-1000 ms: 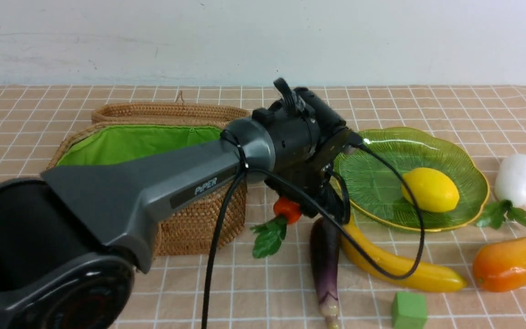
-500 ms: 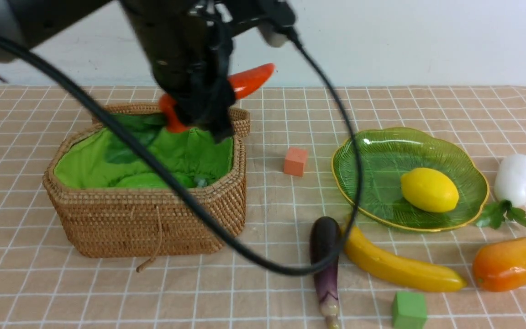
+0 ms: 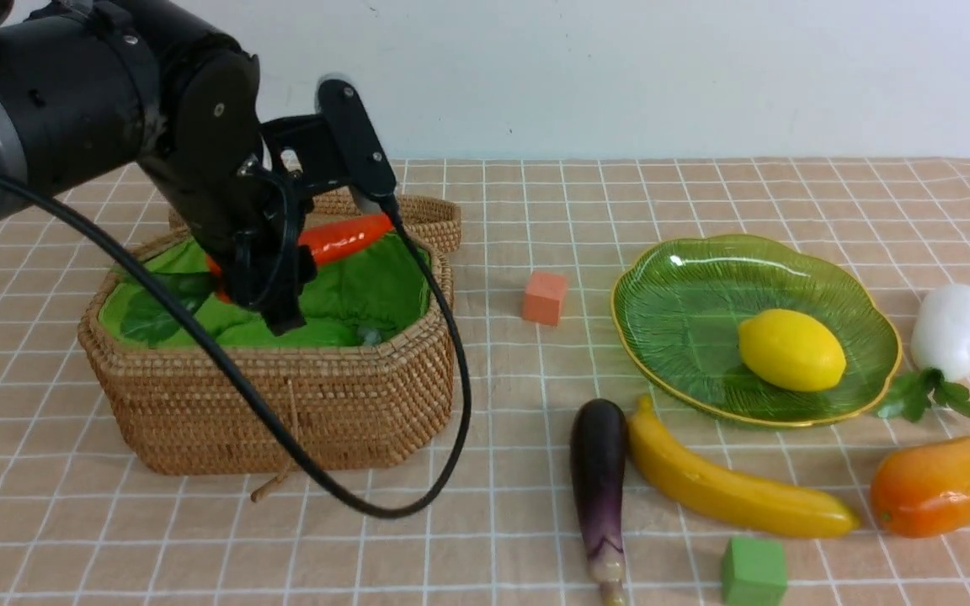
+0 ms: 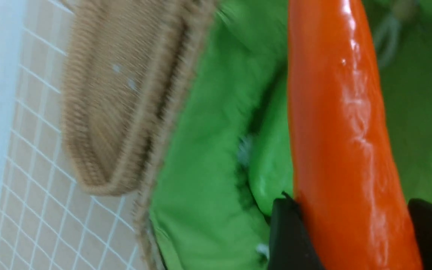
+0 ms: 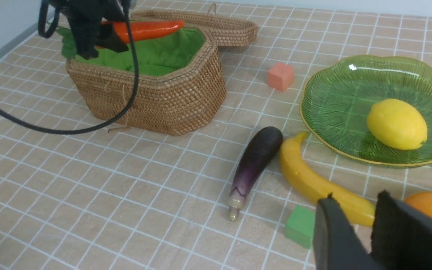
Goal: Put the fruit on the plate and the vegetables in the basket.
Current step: Use the left arm to grab a carrot and put it into the left basket, then use the left arm to grab an eggplant and put it into the left basket
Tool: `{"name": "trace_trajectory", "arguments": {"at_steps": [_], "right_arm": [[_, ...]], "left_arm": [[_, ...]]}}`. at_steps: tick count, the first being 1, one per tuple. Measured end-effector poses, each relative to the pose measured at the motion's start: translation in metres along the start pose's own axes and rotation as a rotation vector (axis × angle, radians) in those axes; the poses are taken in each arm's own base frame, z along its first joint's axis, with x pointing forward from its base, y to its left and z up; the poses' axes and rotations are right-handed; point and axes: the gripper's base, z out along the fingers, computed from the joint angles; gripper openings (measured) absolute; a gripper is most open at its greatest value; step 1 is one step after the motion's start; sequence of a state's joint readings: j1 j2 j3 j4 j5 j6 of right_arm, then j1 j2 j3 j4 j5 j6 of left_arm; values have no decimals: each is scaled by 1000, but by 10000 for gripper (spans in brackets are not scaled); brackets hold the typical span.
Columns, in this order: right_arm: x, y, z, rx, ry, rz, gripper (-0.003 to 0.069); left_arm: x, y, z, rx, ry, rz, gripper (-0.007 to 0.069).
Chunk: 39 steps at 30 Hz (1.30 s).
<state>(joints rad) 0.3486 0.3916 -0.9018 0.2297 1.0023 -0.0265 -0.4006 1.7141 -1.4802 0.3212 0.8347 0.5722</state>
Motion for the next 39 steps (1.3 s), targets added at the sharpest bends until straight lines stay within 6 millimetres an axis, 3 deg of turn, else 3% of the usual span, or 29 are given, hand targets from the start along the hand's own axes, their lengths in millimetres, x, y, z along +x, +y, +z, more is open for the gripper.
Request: {"name": "trace_trajectory", "arguments": {"at_steps": [1, 2, 5, 9, 11, 14, 17, 19, 20, 22, 26, 27, 29, 30, 31, 34, 37, 39], "right_arm": [[0, 0, 0, -5, 3, 2, 179], [0, 1, 0, -6, 4, 3, 179], [1, 1, 0, -11, 7, 6, 179], [0, 0, -1, 8, 6, -8, 180], [-2, -2, -4, 32, 2, -26, 182], [-10, -4, -17, 93, -15, -68, 184], [-14, -5, -27, 127, -19, -91, 187], [-13, -5, -28, 132, -9, -93, 187], [-12, -6, -28, 135, 10, -93, 187], [-9, -6, -28, 135, 38, -91, 187], [-7, -6, -28, 136, 62, -88, 189], [-6, -6, -28, 136, 68, -88, 192], [-5, -6, -28, 136, 75, -87, 192], [-5, -6, -28, 136, 75, -87, 192], [-5, -6, -28, 136, 76, -87, 192], [-5, -6, -28, 136, 76, -87, 192], [-5, -6, -28, 136, 77, -87, 192], [-5, -6, -28, 135, 79, -86, 192]], "left_arm": [[-1, 1, 0, -15, -11, -38, 485], [-1, 1, 0, -16, -10, -43, 485], [1, 1, -1, -12, 7, -162, 636], [1, -4, -11, 33, 17, -407, 646], [-3, -11, -19, 64, 12, -501, 608], [-28, -44, -45, 189, -9, -672, 393], [-60, -91, -66, 314, -47, -661, 155], [-70, -106, -70, 347, -59, -638, 102], [-82, -126, -72, 384, -77, -601, 62], [-97, -150, -63, 415, -90, -558, 48], [-112, -177, -26, 434, -57, -555, 139], [-114, -187, -5, 433, -21, -573, 207], [-115, -195, 16, 424, 7, -602, 316], [-115, -196, 19, 421, 10, -610, 328], [-117, -203, 36, 415, 19, -635, 419], [-119, -212, 59, 396, 11, -647, 526], [-118, -217, 73, 376, 18, -632, 546], [-117, -218, 77, 359, 17, -634, 518]]}}
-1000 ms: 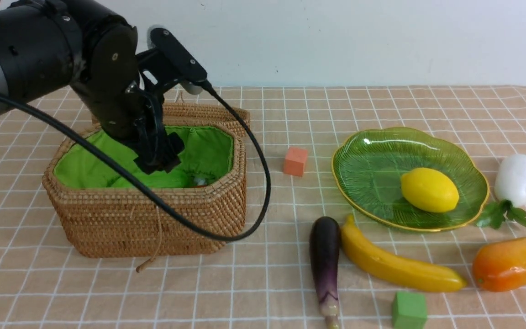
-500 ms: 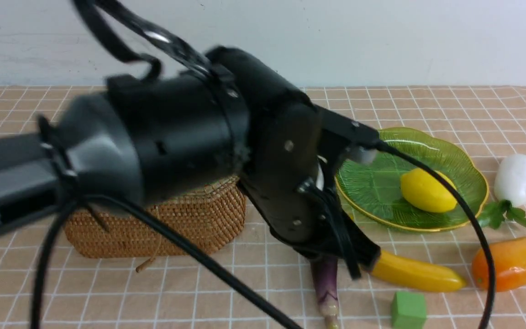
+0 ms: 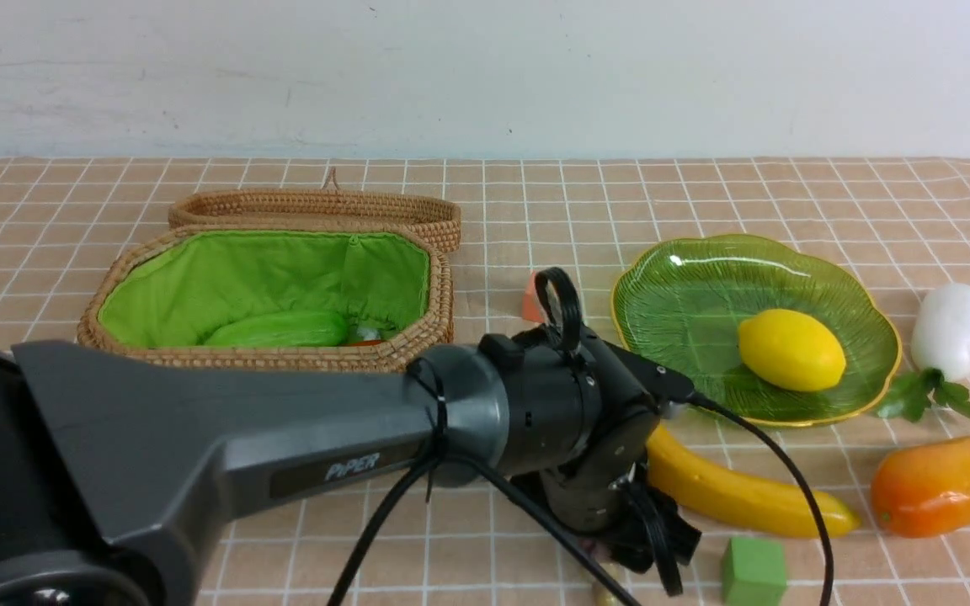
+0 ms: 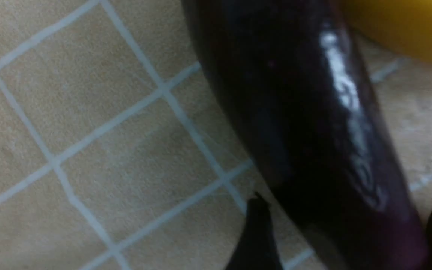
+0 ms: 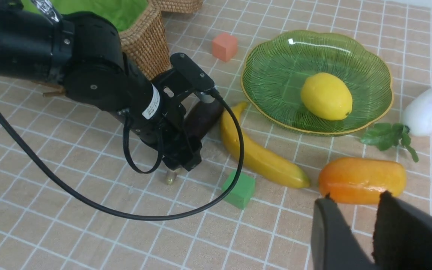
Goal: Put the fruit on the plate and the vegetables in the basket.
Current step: Use the left arm to grab an eggplant and put it into the left basket
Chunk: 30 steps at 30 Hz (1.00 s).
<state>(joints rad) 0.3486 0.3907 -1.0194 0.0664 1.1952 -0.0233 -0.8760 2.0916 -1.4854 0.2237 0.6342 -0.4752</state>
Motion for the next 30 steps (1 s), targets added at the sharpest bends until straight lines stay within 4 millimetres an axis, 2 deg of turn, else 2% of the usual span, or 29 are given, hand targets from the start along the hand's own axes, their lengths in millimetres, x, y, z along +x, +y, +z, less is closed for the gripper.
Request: {"name": "trace_trajectory", "arguments": {"at_steps": [2, 3, 4, 5, 9, 12, 15, 16, 17, 19, 20, 22, 23, 25, 27, 28, 29, 30], "right_arm": [[0, 0, 0, 0, 1, 0, 192], [0, 0, 0, 0, 1, 0, 192], [0, 0, 0, -3, 2, 1, 195], [0, 0, 0, -3, 3, 1, 195], [0, 0, 0, -3, 3, 1, 197], [0, 0, 0, -3, -2, 1, 200], [-2, 0, 0, -2, -17, 1, 201], [-2, 0, 0, -2, -19, 1, 202], [-3, 0, 0, -2, -28, 0, 202], [-3, 0, 0, -2, -28, -1, 203], [-3, 0, 0, -2, -29, -3, 203], [-3, 0, 0, -2, -30, -3, 203], [-3, 0, 0, -2, -30, -3, 203], [-3, 0, 0, -2, -30, -3, 203], [-3, 0, 0, -3, -31, -3, 203], [-3, 0, 0, -2, -31, -3, 203], [-3, 0, 0, -2, -31, -3, 203], [-3, 0, 0, -2, -31, -3, 203]], "left_arm": [[-1, 1, 2, -13, -9, -17, 426], [-1, 1, 2, -15, -10, -18, 414], [-2, 2, 2, -25, -14, -32, 303], [-2, 3, 2, -36, -12, -35, 266], [-4, 7, -6, -80, 12, -45, 281], [-23, 11, -53, -102, -37, -41, 281], [-41, 21, -124, -140, -162, 73, 281], [-42, 23, -133, -145, -176, 82, 281], [-44, 30, -160, -189, -218, 167, 281], [-42, 50, -199, -306, -240, 338, 281], [-40, 62, -212, -354, -230, 404, 281], [-38, 77, -223, -400, -211, 471, 281], [-34, 98, -231, -442, -171, 531, 281], [-30, 125, -233, -472, -113, 590, 281], [-27, 142, -230, -478, -73, 622, 281], [-22, 164, -221, -466, -7, 669, 281], [-21, 167, -219, -464, -2, 674, 281], [-16, 188, -204, -432, 60, 710, 281]]}}
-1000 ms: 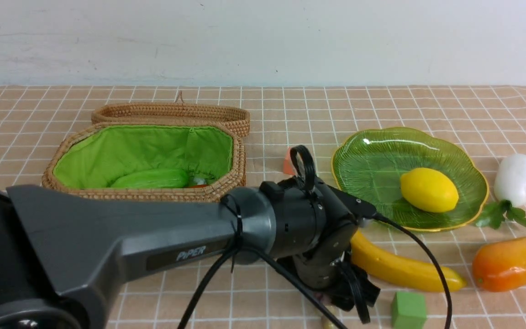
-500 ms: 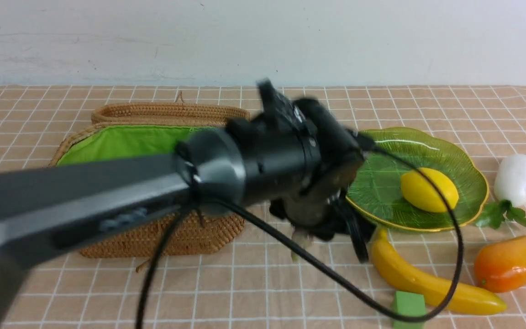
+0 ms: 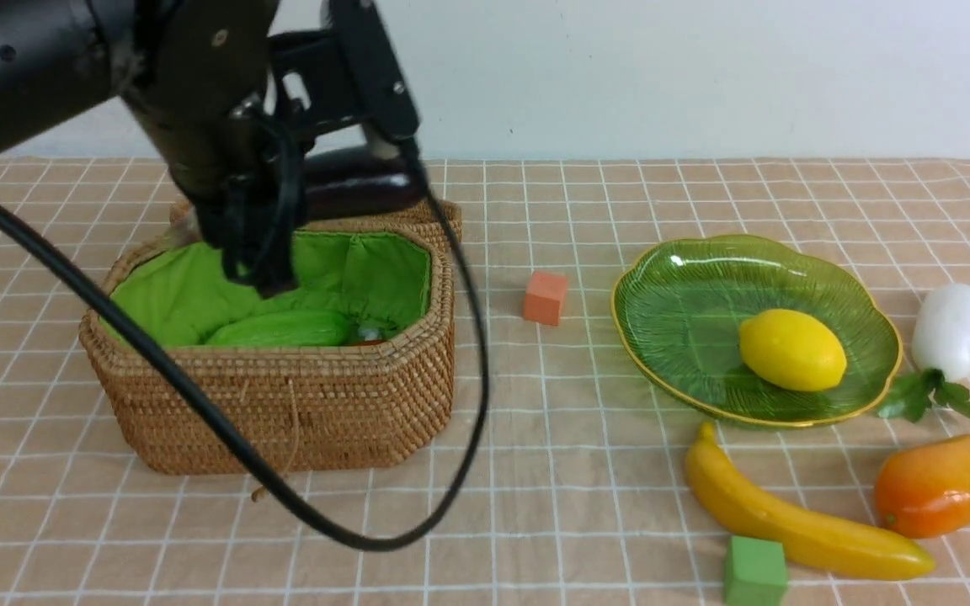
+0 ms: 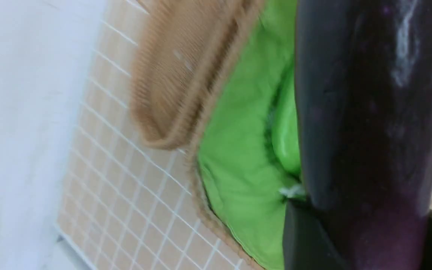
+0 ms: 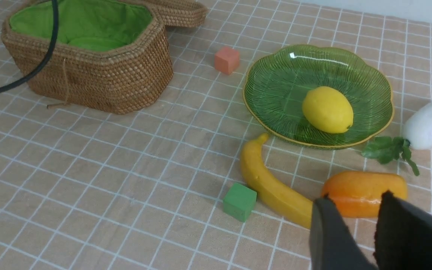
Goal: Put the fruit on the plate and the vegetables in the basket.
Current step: Use the left arm to grab an eggplant and put it into the left basket, then use the right arm to grab a banana and put it into the right plate
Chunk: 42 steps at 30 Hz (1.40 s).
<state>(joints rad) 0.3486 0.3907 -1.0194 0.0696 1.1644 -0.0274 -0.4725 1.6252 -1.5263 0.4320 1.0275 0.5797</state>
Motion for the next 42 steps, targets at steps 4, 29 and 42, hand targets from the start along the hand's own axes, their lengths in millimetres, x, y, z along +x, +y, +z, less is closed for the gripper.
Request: {"name": "trace_trajectory", "arguments": {"at_steps": [4, 29, 42], "right_arm": [[0, 0, 0, -2, 0, 1, 202], [-25, 0, 135, -117, 449, -63, 204], [20, -20, 284, -143, 864, -292, 279]], "left_arm": [[13, -3, 46, 105, 54, 8, 281], [-6, -47, -146, 139, -468, -786, -1], [110, -150, -168, 436, -656, -750, -13]]}}
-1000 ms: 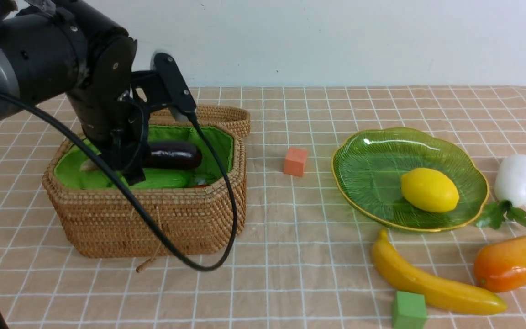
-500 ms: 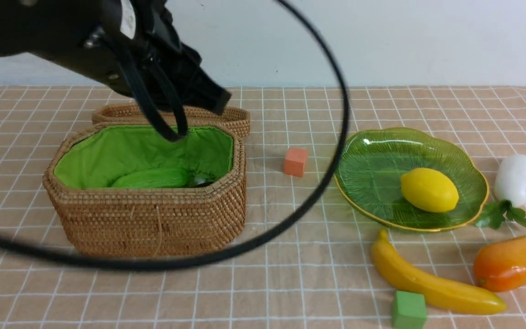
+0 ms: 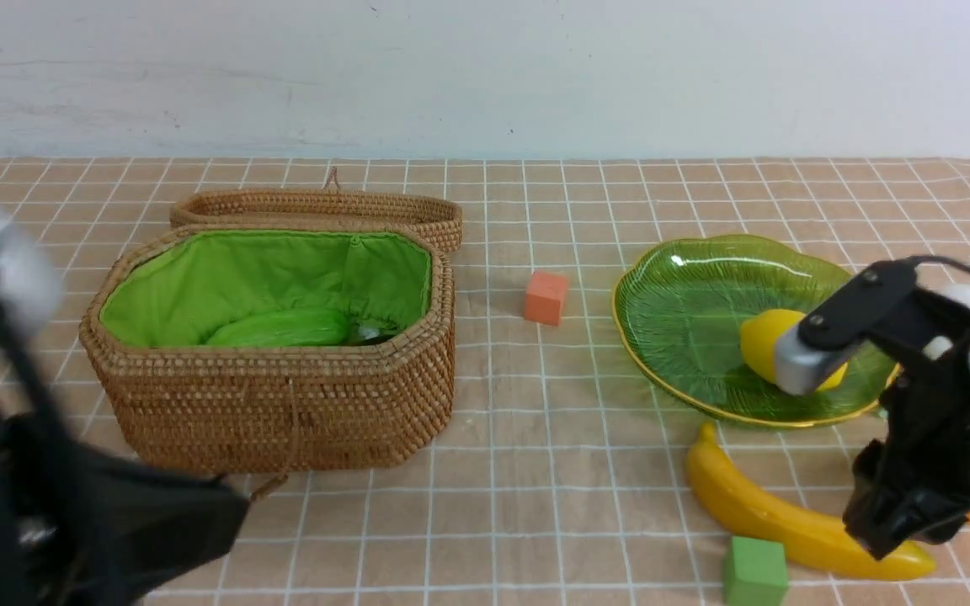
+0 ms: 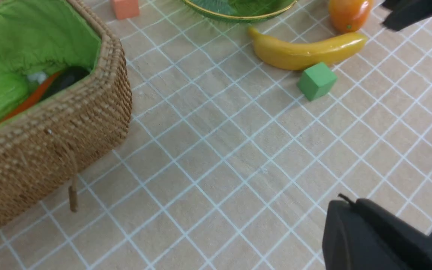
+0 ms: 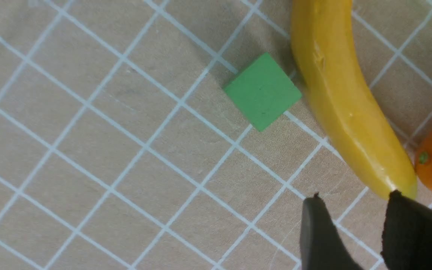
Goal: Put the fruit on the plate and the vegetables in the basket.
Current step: Use the right arm to grab a banana and put it into the right plate
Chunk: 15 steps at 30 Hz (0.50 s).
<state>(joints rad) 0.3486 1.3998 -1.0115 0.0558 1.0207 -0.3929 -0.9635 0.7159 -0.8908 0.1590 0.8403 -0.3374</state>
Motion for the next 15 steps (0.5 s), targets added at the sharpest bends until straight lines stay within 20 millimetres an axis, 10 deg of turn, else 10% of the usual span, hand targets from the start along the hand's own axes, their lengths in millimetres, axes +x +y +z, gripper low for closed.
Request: {"name": "trace_trajectory", "arguments": {"at_steps": [15], "right_arm": [[-11, -48, 96, -8, 101, -287, 439]], "left_arm": [[39, 18, -36, -22, -115, 23, -13]]}}
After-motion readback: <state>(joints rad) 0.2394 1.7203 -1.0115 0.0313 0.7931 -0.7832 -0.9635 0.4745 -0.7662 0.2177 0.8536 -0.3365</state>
